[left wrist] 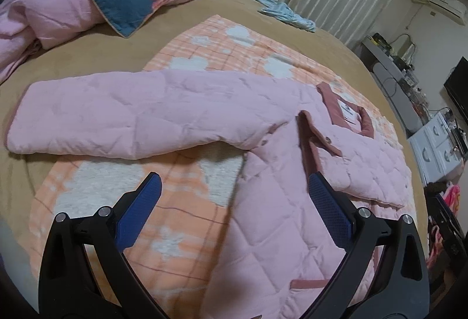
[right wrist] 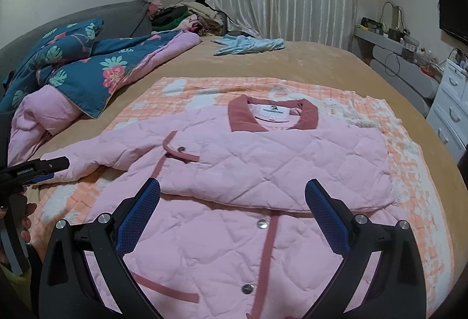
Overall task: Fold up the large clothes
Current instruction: 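Move the left gripper along the other sleeve toward its cuff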
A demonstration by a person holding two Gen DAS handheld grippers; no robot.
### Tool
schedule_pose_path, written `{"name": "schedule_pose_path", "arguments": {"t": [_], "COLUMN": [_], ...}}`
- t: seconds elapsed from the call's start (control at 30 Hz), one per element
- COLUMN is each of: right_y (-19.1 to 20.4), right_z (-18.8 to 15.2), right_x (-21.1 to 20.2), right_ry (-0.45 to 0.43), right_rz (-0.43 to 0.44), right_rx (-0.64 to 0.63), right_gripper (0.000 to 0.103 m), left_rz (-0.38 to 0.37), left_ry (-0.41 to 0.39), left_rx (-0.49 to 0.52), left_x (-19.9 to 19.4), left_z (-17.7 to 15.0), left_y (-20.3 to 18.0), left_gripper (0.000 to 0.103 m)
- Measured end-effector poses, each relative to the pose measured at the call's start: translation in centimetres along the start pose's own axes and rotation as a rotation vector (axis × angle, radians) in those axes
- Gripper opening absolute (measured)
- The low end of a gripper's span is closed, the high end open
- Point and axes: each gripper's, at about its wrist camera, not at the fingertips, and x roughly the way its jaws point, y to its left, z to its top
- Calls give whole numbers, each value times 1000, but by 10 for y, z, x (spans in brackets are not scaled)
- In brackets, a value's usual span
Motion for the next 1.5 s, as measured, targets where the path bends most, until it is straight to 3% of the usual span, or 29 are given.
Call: {"name": "schedule_pose_path", "arguments": {"t": [0.73,1.5], "right_y": [85,189], "right_z": [24,34], "right_x": [19,73], "right_ry": [11,75], "right_rz": [95,218], "right_rx": [-90,-242], "right_gripper": [99,99], "left_rz": [76,149], "left_ry": [-41,-37], "left_rx": [-218,-501], "left_x": [-8,0], "left_z": [7,7], "left_y": [88,174], "left_gripper": [94,94]}}
